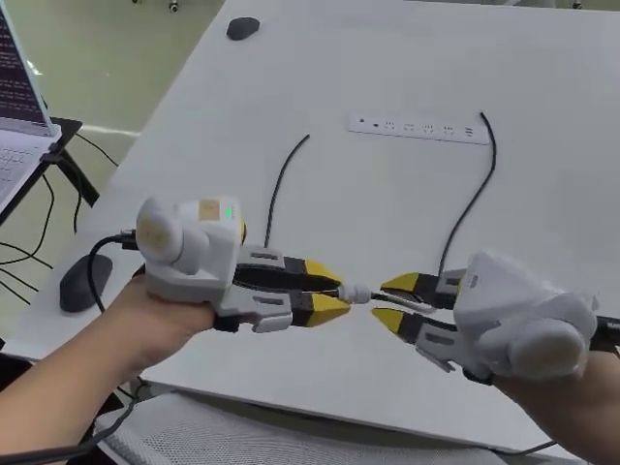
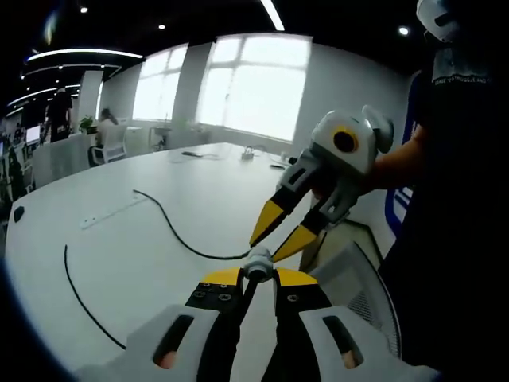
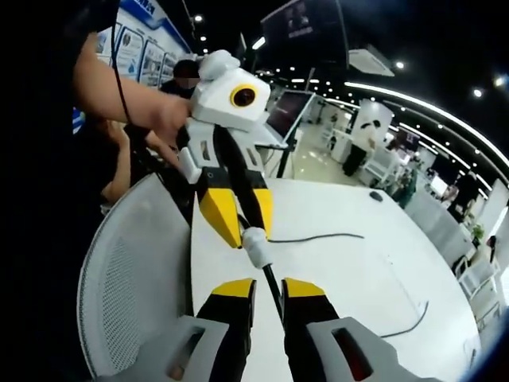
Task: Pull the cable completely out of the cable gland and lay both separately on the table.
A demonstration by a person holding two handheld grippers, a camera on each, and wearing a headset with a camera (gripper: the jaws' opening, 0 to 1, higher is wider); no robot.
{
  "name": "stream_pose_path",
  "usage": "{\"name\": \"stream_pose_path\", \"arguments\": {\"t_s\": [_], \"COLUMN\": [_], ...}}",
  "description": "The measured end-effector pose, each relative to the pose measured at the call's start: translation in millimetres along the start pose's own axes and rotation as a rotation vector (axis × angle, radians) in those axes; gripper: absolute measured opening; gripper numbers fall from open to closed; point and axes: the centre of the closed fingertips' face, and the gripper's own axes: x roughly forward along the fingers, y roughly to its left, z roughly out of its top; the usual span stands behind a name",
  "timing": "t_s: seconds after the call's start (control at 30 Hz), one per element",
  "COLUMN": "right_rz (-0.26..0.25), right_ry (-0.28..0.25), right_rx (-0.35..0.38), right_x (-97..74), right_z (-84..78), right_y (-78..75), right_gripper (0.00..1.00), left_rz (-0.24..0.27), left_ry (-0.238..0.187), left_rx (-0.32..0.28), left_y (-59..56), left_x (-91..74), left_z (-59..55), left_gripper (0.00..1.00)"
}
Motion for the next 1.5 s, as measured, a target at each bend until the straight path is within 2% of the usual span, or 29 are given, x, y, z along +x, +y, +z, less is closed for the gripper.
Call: {"name": "stream_pose_path", "arguments": {"t_s": [0.1,0.33,0.5,0.67,0.93,1.3,1.5], "right_rz": [-0.074,-0.110,-0.113,-0.102,-0.084,-0.101,-0.131], "right_ry": [0.033,0.012,0.008,0.020,0.022,0.033,0.061], "right_rx": [0.004,-0.011,-0.004,-0.002,0.036,0.127,0.195], "right_x": [0.0,3.6,4.1,4.2,3.0,0.0,-3.8], "right_z": [-2.7,7.4,8.4,3.3,-3.2,-15.1,-31.9], "right_y": [-10.2,-9.7,-9.8,-6.6,-5.0,-10.6,-18.5], "right_gripper": [0.05,0.06,0.02,0.01,0.00,0.00,0.00], "left_rz": [0.007,0.022,0.022,0.016,0.011,0.013,0.009], "left_ry": [0.000,0.003,0.003,0.019,0.005,0.002,-0.011], "left_rx": [0.004,0.012,0.010,0.023,0.019,0.015,-0.002], "left_y": [1.1,3.7,4.5,1.6,0.1,1.7,2.6], "left_x": [-0.4,-1.5,-0.4,2.7,6.9,6.5,5.2], "left_z": [0.8,4.0,5.6,1.2,-2.6,-1.6,0.6], "left_gripper": [0.15,0.15,0.15,0.15,0.15,0.15,0.15]}}
